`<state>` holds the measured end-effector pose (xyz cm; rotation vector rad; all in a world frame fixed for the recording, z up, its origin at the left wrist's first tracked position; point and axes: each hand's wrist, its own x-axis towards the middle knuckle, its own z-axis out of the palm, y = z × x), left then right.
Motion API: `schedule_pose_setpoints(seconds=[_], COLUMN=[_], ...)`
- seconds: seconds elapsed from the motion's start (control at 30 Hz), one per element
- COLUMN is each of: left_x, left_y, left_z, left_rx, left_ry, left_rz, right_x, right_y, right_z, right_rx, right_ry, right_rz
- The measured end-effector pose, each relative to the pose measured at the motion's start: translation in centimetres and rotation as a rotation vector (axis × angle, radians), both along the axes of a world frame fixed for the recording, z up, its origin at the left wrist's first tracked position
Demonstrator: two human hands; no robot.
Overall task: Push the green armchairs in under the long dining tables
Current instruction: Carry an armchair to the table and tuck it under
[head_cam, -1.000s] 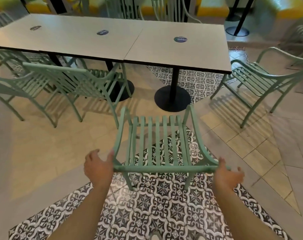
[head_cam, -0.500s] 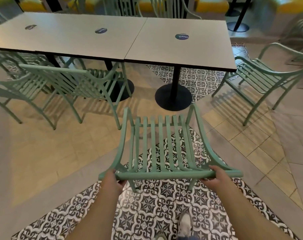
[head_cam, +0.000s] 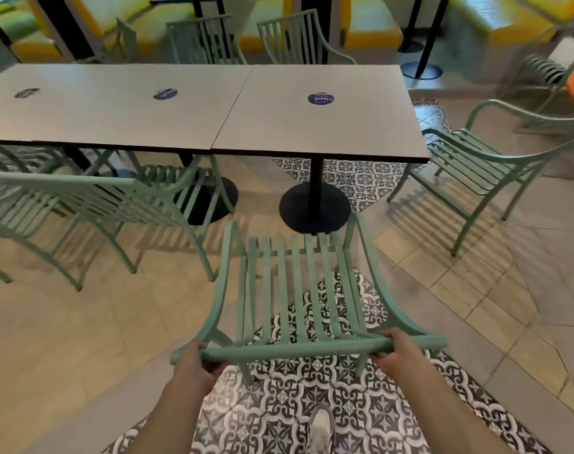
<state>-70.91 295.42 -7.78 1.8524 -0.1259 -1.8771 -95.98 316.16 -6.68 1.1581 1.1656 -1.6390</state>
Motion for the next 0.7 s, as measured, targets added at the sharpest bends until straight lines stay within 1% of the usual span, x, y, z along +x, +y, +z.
schedule_pose_setpoints(seconds=[0.1, 0.2, 0.4, 0.6, 0.7], left_x=[-1.8, -3.7, -7.6, -11.5, -13.4], left_y=[-1.8, -3.4, -6.3, -9.8, -11.7], left_z=[0.0, 0.0, 0.5, 0.4, 0.1], left_rx=[0.007, -0.010, -0.026, -0.052, -0.060], left_ry=[-0.033, -0.018, -0.026, -0.058, -0.042], left_rz=[-0.002, -0.028, -0.066, -0.108, -0.125], right_x=[-1.6, -3.1, -6.5, -9.9, -11.6], right_y=[-1.4, -2.7, -5.1, -7.9, -9.3], right_z=[-0.3, -0.1, -0.2, -0.7, -1.0], right_rx=[0.011, 0.005, -0.005, -0.011, 0.008], right_ry=[-0.017, -0.021, 0.006, 0.021, 0.051], right_rz=[-0.036, -0.020, 0.007, -0.010, -0.045])
